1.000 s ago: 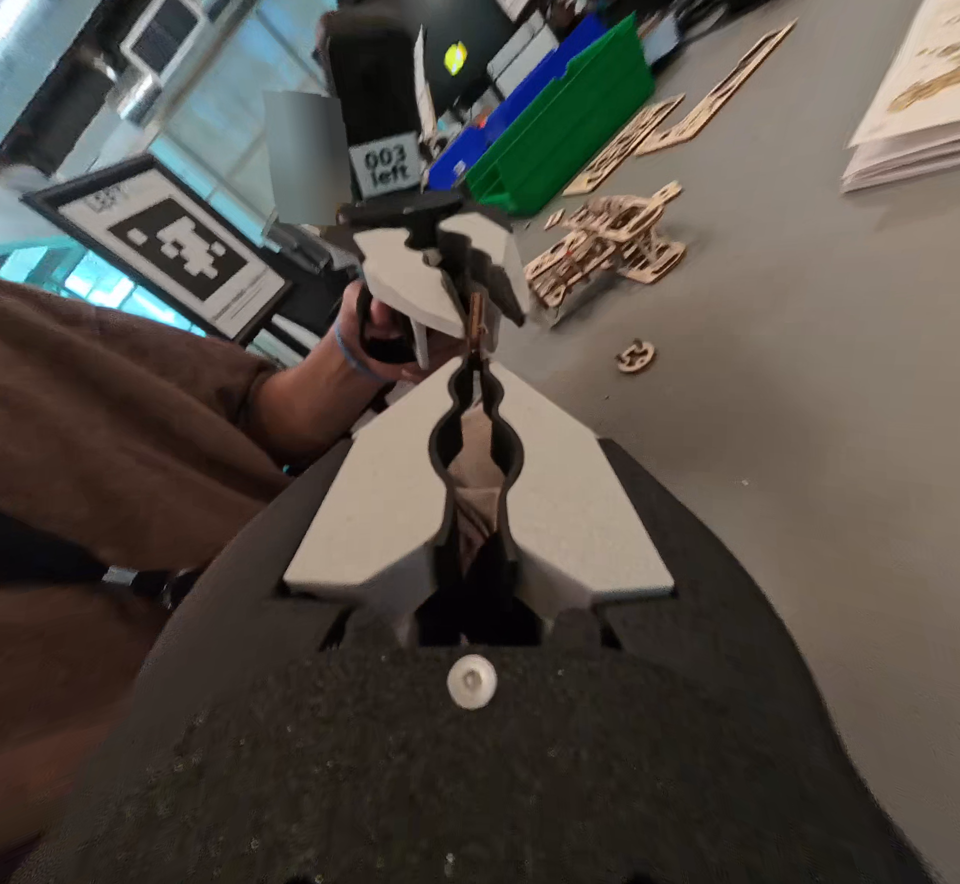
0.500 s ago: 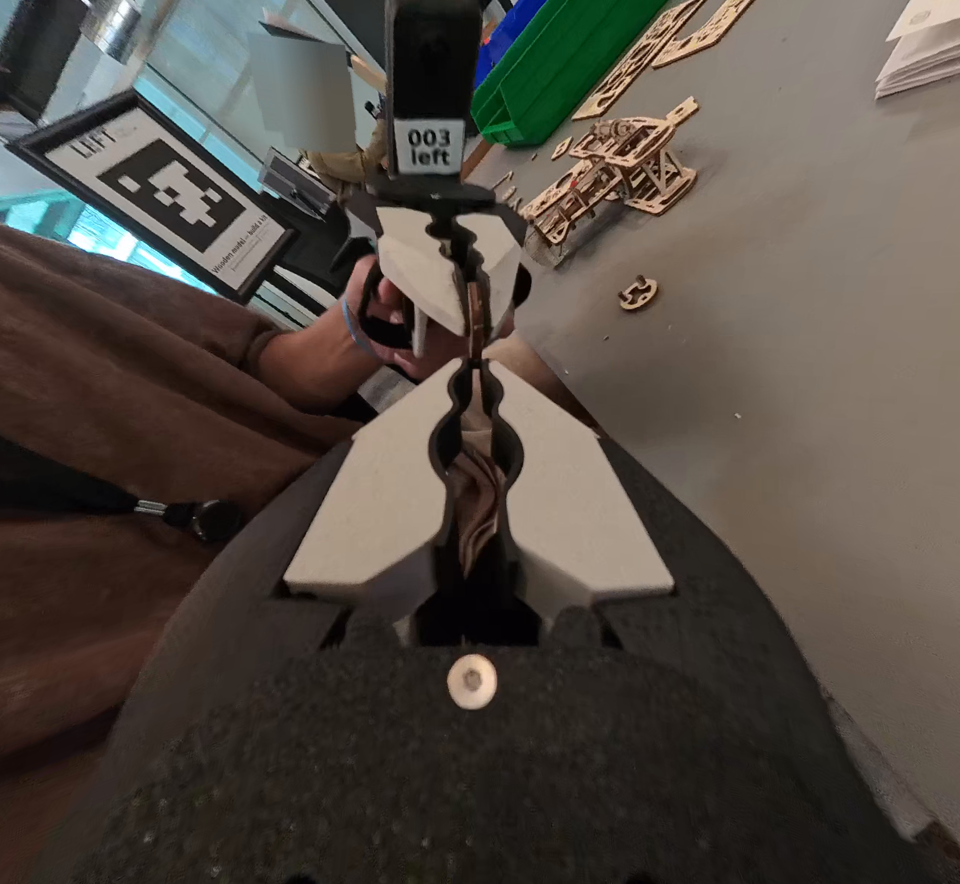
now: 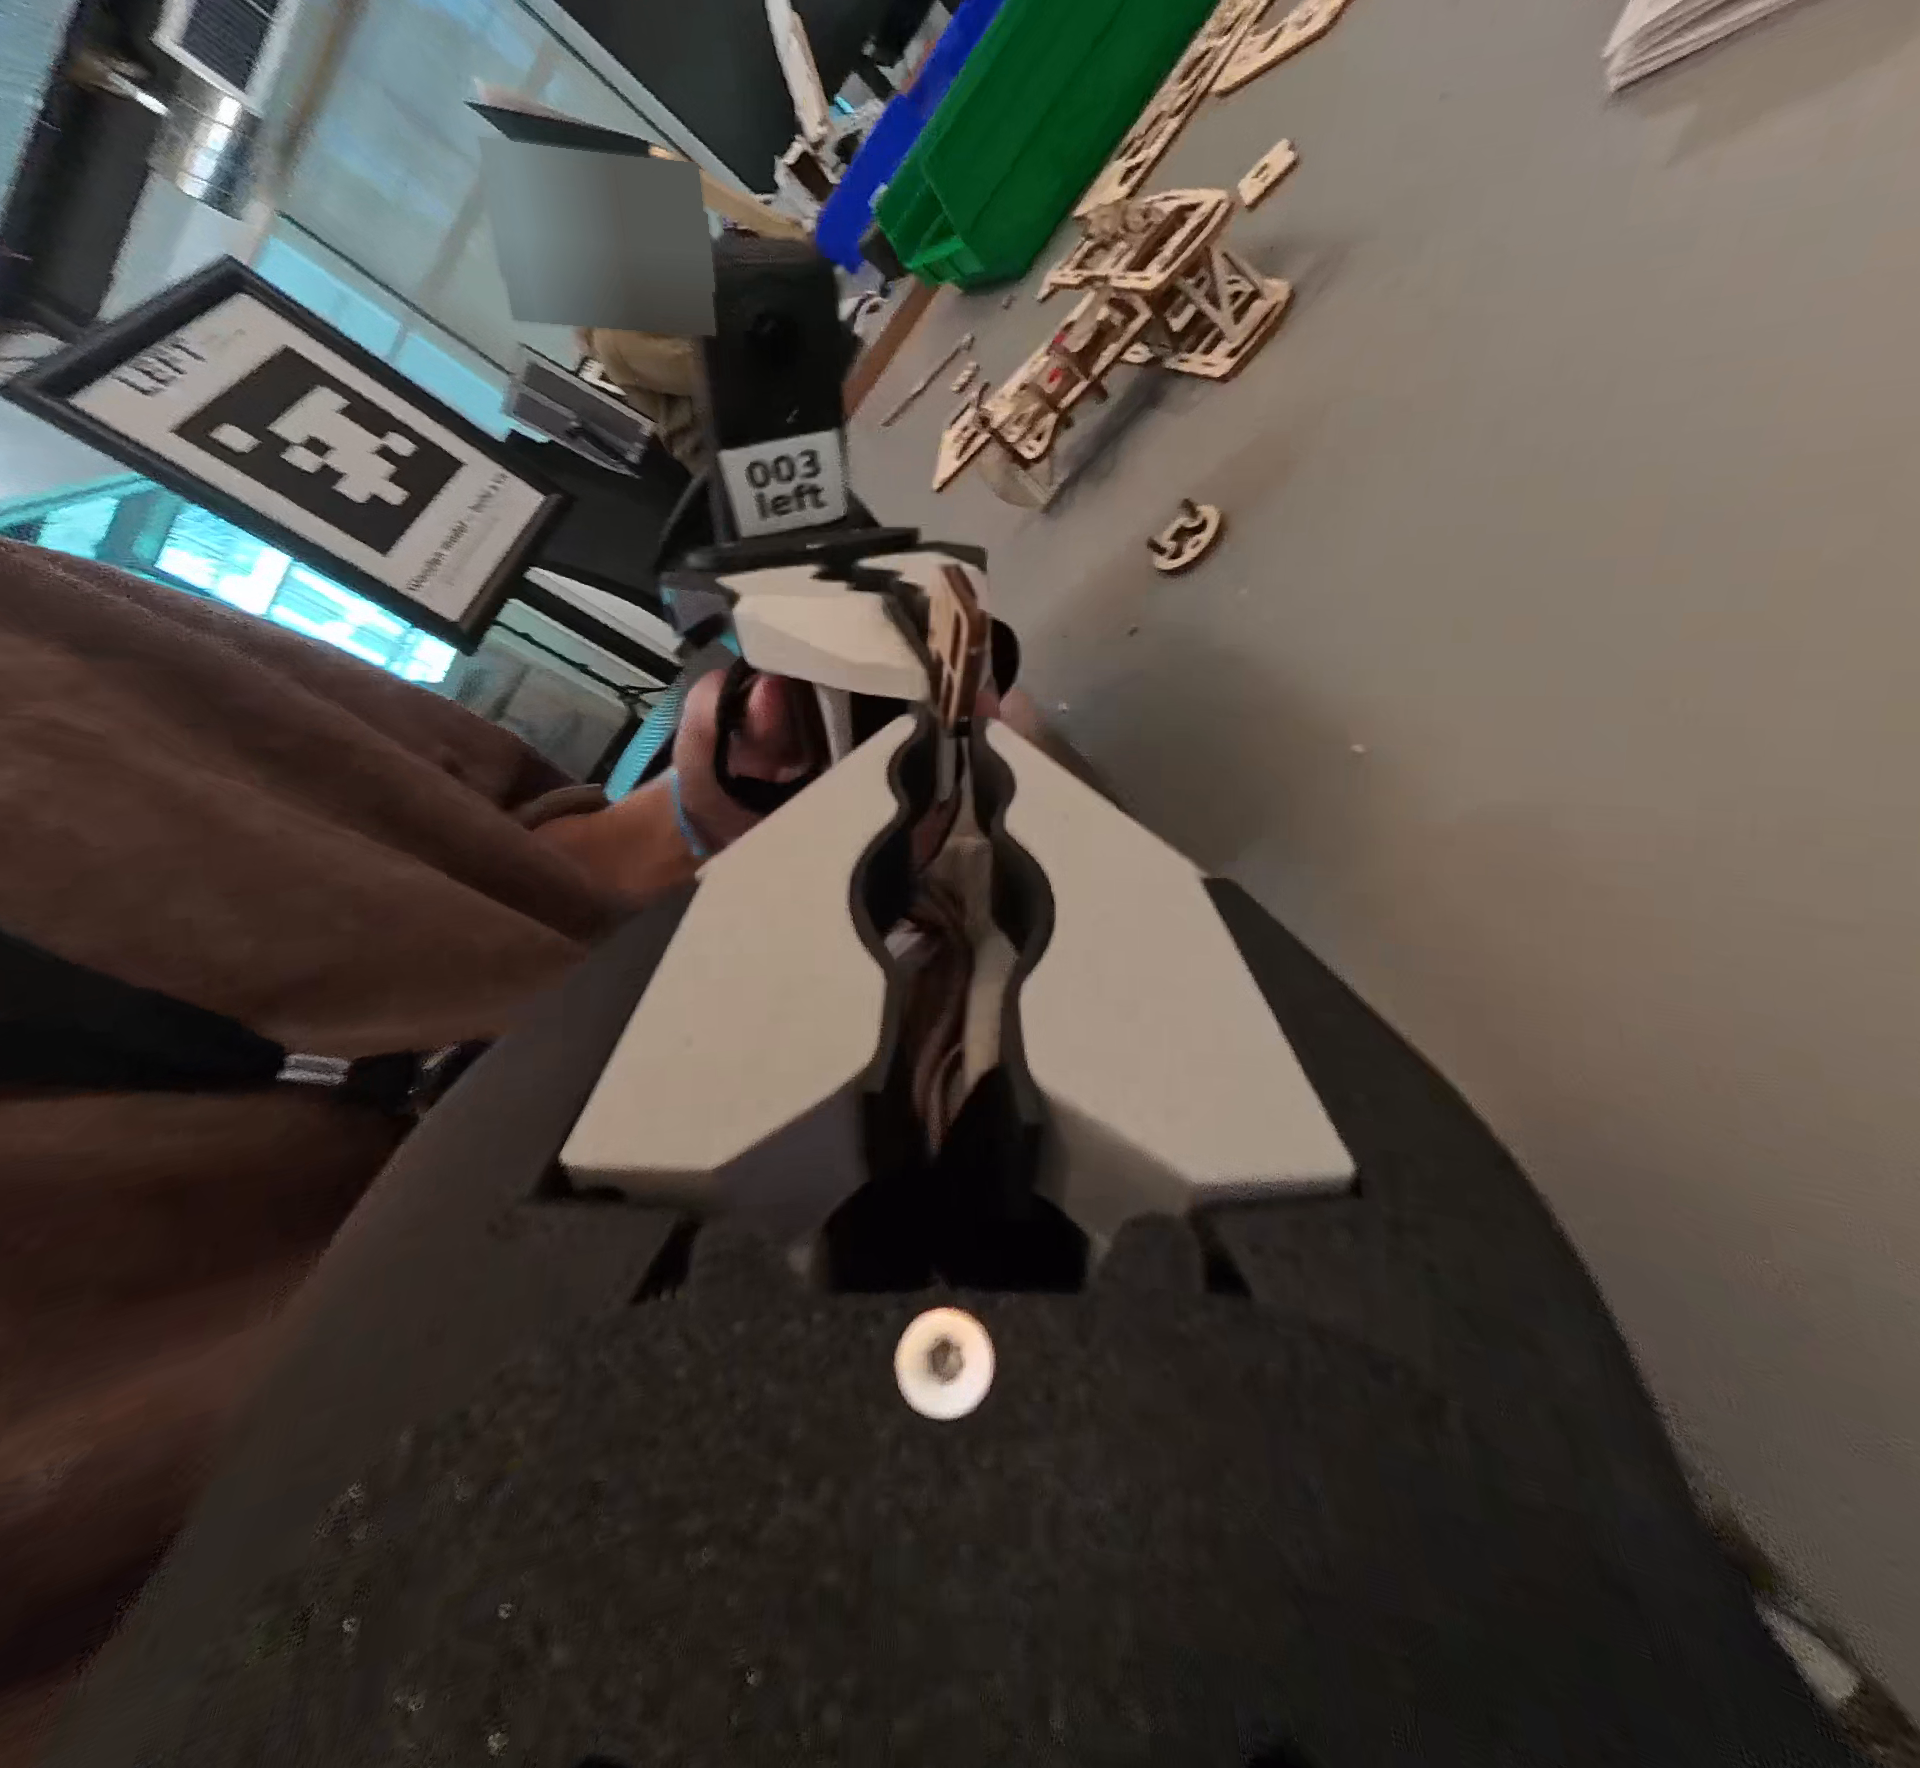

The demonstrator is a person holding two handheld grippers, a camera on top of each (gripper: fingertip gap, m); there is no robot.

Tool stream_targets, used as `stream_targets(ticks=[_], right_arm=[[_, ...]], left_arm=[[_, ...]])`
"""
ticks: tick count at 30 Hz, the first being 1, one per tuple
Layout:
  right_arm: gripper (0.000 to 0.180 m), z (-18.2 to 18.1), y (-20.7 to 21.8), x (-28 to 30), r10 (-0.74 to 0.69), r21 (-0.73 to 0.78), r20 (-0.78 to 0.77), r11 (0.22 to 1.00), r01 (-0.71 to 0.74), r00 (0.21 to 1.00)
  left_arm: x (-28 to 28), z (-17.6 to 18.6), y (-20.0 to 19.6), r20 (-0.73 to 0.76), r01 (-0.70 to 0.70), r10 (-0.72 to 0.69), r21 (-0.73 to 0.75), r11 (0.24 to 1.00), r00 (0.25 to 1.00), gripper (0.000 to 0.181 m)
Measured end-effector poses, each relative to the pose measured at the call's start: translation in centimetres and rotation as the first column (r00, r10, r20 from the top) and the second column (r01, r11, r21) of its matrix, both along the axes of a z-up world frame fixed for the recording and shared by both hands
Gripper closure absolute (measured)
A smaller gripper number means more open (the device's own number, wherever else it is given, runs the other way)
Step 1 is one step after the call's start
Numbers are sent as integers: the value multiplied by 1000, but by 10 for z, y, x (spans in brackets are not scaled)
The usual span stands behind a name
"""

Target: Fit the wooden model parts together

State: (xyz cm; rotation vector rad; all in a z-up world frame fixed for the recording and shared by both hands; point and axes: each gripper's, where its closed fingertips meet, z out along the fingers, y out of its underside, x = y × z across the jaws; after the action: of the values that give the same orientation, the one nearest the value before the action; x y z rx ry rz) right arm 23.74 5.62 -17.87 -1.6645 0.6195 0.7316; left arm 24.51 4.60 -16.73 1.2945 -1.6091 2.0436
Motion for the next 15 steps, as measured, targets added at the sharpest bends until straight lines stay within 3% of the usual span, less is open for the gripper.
stream_targets(ticks=[4, 8, 11, 15], right_arm=[[154, -1, 4, 10, -77, 34, 11, 996, 77, 997], [159, 1, 11, 10, -93, 102, -75, 990, 100, 993], [175, -1, 13, 15, -133, 116, -118, 982, 147, 984], [176, -10, 19, 19, -175, 89, -168, 977, 192, 970]], left_arm=[[7, -9, 5, -25, -117, 116, -71, 991, 993, 180], [3, -12, 8, -54, -142, 133, -227, 963, 990, 180], [3, -12, 14, -54, -140, 129, -302, 943, 990, 180], [5, -20, 18, -52, -161, 152, -276, 948, 987, 180]])
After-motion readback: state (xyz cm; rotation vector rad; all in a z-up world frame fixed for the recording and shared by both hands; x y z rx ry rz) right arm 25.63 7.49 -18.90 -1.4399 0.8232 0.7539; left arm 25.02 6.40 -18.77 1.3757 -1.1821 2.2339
